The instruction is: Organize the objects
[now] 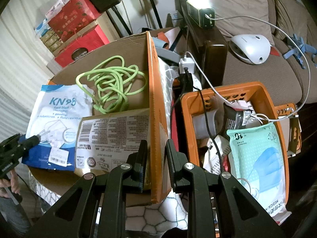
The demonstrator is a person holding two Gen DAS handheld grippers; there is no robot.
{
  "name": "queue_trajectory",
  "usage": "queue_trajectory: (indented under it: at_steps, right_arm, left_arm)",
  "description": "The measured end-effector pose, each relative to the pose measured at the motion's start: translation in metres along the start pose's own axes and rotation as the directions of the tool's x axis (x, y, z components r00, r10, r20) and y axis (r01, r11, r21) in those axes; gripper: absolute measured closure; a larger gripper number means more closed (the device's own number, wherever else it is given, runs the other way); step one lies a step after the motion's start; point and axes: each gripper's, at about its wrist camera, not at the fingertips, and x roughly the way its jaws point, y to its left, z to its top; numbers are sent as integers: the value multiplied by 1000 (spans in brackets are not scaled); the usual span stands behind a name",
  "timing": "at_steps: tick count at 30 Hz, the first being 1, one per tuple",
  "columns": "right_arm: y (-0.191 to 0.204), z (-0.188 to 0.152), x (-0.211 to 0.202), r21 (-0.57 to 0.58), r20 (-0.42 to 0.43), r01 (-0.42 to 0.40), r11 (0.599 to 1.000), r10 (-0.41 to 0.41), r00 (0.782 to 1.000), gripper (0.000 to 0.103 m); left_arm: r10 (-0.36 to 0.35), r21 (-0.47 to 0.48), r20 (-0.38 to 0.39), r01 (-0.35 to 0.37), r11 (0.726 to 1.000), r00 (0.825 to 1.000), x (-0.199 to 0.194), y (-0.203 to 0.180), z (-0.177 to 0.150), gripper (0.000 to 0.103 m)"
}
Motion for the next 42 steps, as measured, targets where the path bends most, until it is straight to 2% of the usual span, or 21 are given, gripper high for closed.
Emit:
queue_trajectory:
  at_steps: [3, 5, 7, 9, 11, 12, 13, 14, 15, 16, 17, 18, 19, 22, 24, 25, 31, 34, 36, 38, 42]
  right_arm:
    - [0, 0, 0, 1, 0, -1, 1000, 1, 1000, 83]
    - [0, 1, 0, 1, 0, 0, 1000, 0, 1000, 83]
    - [0, 0, 0, 1, 0, 0, 1000, 0, 1000, 83]
    - [0, 0, 0, 2, 1, -2, 1000, 2, 1000, 83]
    - [0, 0, 0, 0, 0, 0, 1000, 0, 1000, 83]
    - [0, 0, 0, 1, 0, -1, 1000, 1, 1000, 83]
    - [-1, 1, 0, 3, 0, -3, 1000, 3, 1000, 83]
    - [-1, 1, 0, 5, 1, -6, 1000, 6, 1000, 83]
    - [0, 1, 0, 4, 0, -5, 1000, 5, 1000, 83]
    - [2, 0, 0, 3, 1, -5, 1000, 5, 1000, 83]
    - [1, 0, 0, 2, 0, -3, 1000, 3, 1000, 83]
    - [1, 0, 0, 3, 0, -3, 1000, 3, 1000, 83]
    - [1, 0, 0, 3, 0, -4, 1000, 4, 1000, 83]
    - [1, 0, 0, 3, 0, -5, 1000, 5, 1000, 83]
    - [1, 0, 0, 5, 1, -6, 1000, 6, 1000, 83]
    - [2, 0, -1, 6, 4, -9, 1000, 9, 1000, 83]
    - [-1, 0, -13, 24, 31, -13, 1000, 13, 999, 83]
    - [2, -2, -25, 12, 61, 14, 1000, -14, 998, 83]
    - [6, -3, -33, 1, 80, 25, 1000, -25, 996, 82]
    - [13, -4, -41, -14, 106, 38, 999, -36, 994, 75]
    - [34, -6, -55, -57, 151, 60, 997, -51, 987, 66]
  left_arm:
    - [39, 41, 20, -40, 998, 999, 2, 1, 2, 79]
    - [22, 81, 14, -23, 996, 1000, 6, 0, 4, 84]
    - [1, 81, -12, 0, 997, 1000, 11, 2, 5, 86]
    - [11, 74, -43, -8, 997, 999, 19, 5, 5, 86]
    - [25, 76, -42, -21, 997, 999, 18, 5, 5, 84]
    - [33, 68, -37, -30, 997, 999, 15, 5, 5, 79]
    - [38, 66, -30, -36, 997, 999, 13, 5, 5, 62]
    - [40, 70, -9, -39, 997, 999, 8, 4, 4, 55]
    - [46, 75, 12, -47, 996, 999, 2, 2, 3, 37]
    - [57, 78, 31, -59, 995, 998, -2, 0, 3, 24]
    - [75, 83, 55, -79, 993, 996, -8, -3, 3, 18]
    - [104, 87, 69, -110, 990, 992, -12, -6, 3, 6]
    - [140, 96, 87, -148, 984, 986, -15, -8, 3, 4]
    - [238, 139, 111, -253, 958, 965, -20, -16, 3, 4]
    - [276, 142, 118, -292, 946, 954, -22, -17, 3, 4]
    - [276, 129, 119, -290, 948, 954, -25, -14, 3, 4]
    - [133, -9, 99, -133, 991, 986, -42, 13, -5, 2]
    - [63, -96, 118, -52, 994, 991, -56, 30, -13, 0]
    - [72, -115, 132, -57, 992, 989, -64, 34, -18, 0]
    - [98, -124, 146, -80, 989, 984, -73, 38, -23, 0]
    - [135, -151, 166, -110, 982, 977, -86, 44, -33, 0]
